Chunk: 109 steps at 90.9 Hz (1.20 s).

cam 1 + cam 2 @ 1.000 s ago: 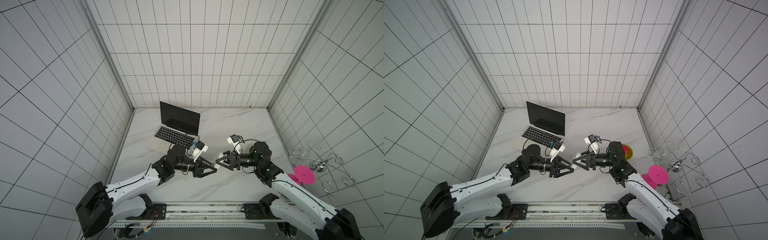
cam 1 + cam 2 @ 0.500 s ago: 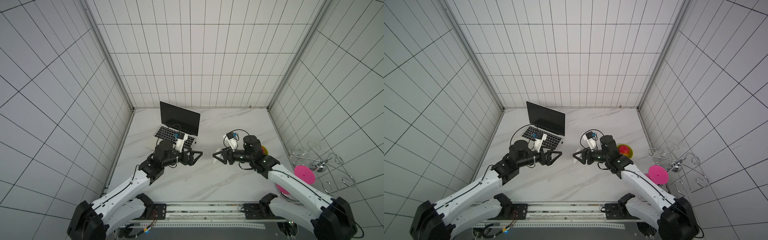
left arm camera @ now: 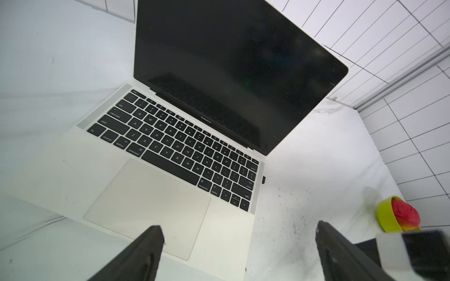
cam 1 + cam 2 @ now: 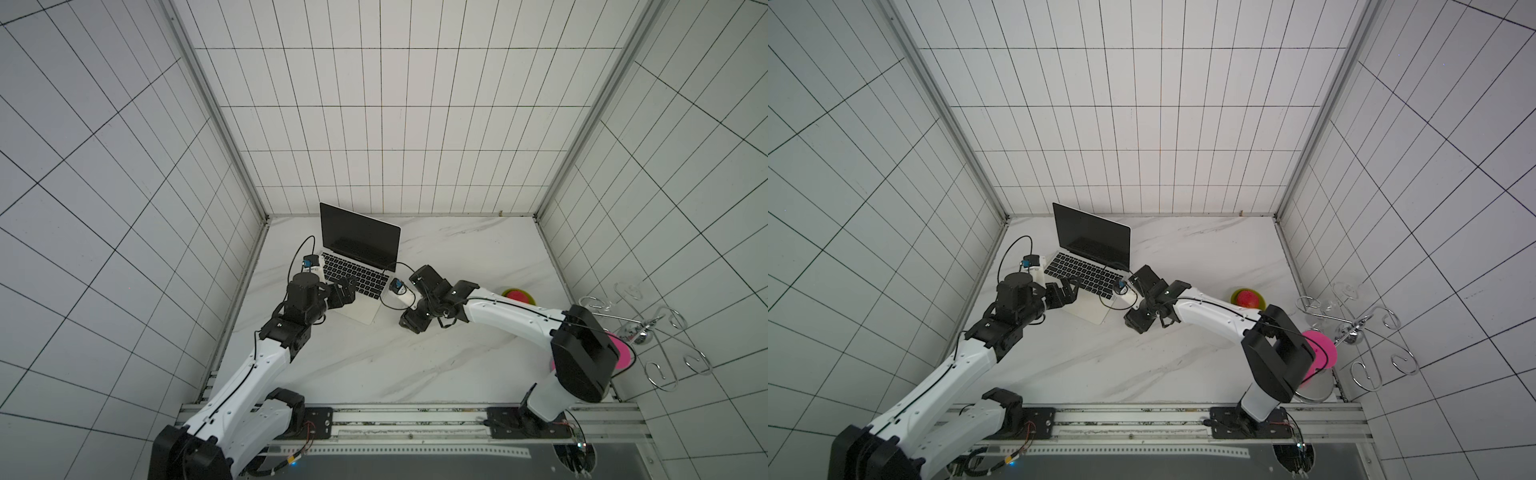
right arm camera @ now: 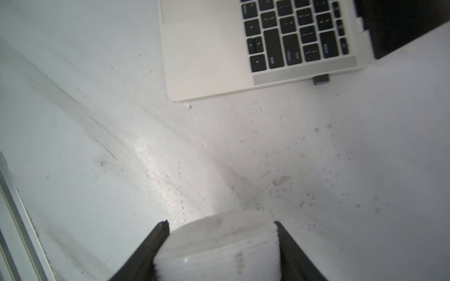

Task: Insert the wireless mouse receiver into the laptop
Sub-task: Place the mouse at the center of the board, then reset both arms

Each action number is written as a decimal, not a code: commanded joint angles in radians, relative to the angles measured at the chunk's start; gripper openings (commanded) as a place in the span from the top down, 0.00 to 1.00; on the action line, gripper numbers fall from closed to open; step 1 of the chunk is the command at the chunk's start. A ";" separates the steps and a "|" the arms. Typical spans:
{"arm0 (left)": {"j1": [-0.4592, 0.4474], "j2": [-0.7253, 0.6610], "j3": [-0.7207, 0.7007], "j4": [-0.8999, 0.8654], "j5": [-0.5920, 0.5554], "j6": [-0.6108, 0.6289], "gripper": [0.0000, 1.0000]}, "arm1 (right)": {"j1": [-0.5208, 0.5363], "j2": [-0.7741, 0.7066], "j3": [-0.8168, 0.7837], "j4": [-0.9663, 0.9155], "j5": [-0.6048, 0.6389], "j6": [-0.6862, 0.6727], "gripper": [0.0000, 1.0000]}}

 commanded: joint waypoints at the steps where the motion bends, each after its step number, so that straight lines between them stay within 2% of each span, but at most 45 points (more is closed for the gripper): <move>1: 0.007 0.018 -0.016 0.030 -0.088 0.006 0.01 | 0.067 0.071 0.056 -0.121 0.096 -0.115 0.49; 18: 0.017 0.040 -0.017 0.061 -0.122 0.006 0.02 | 0.123 0.132 0.094 -0.145 0.127 -0.115 0.26; 32: 0.023 0.055 -0.023 0.091 -0.147 0.012 0.02 | 0.132 0.114 0.073 -0.108 0.101 -0.064 0.17; 42: 0.027 0.062 -0.024 0.105 -0.199 0.024 0.02 | 0.130 0.050 0.032 -0.079 0.115 -0.013 0.11; 54: 0.037 0.055 -0.035 0.154 -0.325 0.055 0.02 | 0.084 -0.098 -0.035 -0.033 0.176 0.099 0.00; 65: 0.062 0.062 -0.064 0.255 -0.471 0.111 0.02 | -0.084 -0.276 -0.128 0.032 0.183 0.232 0.01; 77: 0.140 0.113 -0.088 0.375 -0.492 0.196 0.02 | -0.376 -0.450 -0.238 0.105 0.134 0.307 0.01; 86: 0.236 0.188 -0.106 0.482 -0.383 0.229 0.02 | -0.609 -0.487 -0.280 0.150 0.082 0.325 0.01; 92: 0.277 0.243 -0.116 0.549 -0.330 0.257 0.02 | -0.737 -0.475 -0.295 0.184 0.104 0.335 0.01; 100: 0.290 0.319 -0.136 0.673 -0.295 0.308 0.02 | -0.860 -0.451 -0.330 0.254 0.176 0.357 0.01; 109: 0.293 0.419 -0.177 0.844 -0.227 0.378 0.02 | -0.939 -0.439 -0.417 0.409 0.251 0.358 0.01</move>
